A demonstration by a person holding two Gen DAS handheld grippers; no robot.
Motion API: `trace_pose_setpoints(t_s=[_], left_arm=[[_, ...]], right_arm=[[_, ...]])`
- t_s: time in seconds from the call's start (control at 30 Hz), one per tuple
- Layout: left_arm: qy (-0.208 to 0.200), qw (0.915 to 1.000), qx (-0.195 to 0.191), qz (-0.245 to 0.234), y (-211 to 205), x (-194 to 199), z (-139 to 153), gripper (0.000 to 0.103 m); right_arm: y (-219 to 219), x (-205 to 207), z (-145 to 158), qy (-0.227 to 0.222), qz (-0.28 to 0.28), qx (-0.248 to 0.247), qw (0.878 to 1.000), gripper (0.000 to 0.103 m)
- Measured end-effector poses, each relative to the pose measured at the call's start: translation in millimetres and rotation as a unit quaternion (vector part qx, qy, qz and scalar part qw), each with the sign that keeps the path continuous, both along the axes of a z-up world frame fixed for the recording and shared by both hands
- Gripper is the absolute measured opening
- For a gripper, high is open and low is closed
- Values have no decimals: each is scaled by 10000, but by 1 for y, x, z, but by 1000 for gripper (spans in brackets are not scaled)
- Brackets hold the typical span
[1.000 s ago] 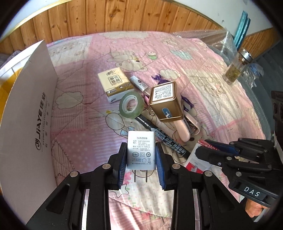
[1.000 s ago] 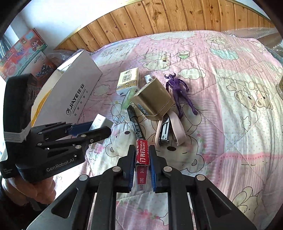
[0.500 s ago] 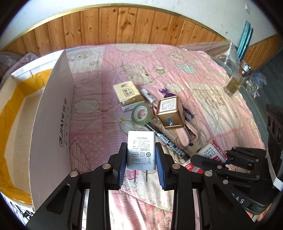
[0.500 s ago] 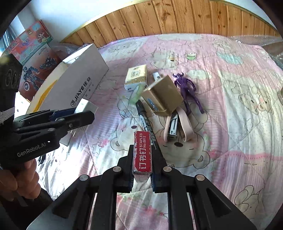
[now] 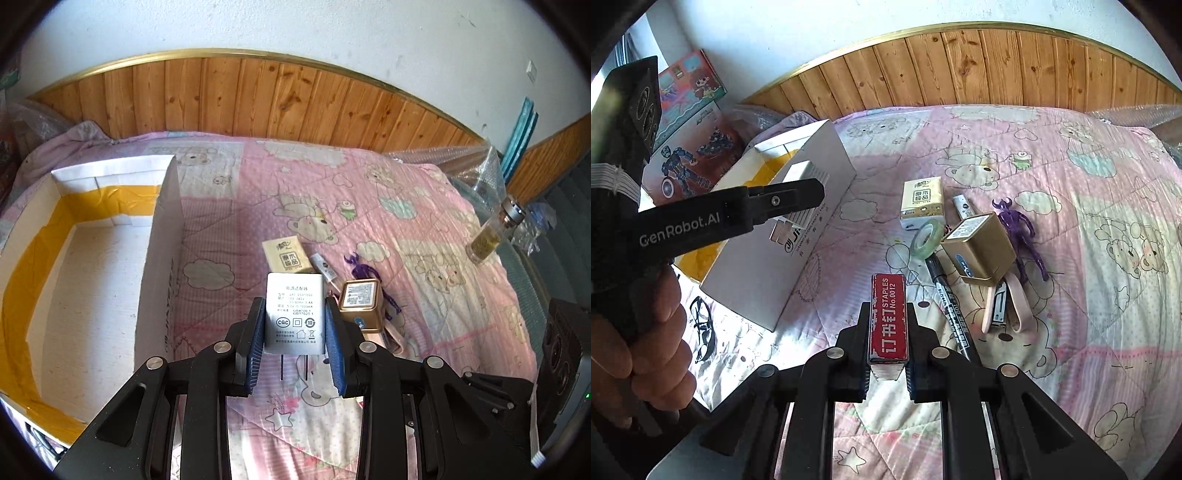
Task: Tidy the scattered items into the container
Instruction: 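Carry the charger and staples box in both tools over the white cardboard box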
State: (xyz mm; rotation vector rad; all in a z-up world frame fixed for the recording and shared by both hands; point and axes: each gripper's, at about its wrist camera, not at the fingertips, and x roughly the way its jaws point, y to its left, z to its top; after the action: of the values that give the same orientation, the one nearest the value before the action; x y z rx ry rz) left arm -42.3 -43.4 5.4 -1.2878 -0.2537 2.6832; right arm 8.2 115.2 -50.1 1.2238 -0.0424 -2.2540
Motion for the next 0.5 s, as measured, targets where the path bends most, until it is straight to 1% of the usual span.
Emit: trace_pose_setpoints(t_s=[0.23,0.5], left_arm=[[85,9996,261,106,-16,4,16,31],[482,9969,474,396,-46,5,49,31]], right_arm=[[-16,4,12,139,33,-61,9999,15],[-46,4,39,296,204,-105,9993,15]])
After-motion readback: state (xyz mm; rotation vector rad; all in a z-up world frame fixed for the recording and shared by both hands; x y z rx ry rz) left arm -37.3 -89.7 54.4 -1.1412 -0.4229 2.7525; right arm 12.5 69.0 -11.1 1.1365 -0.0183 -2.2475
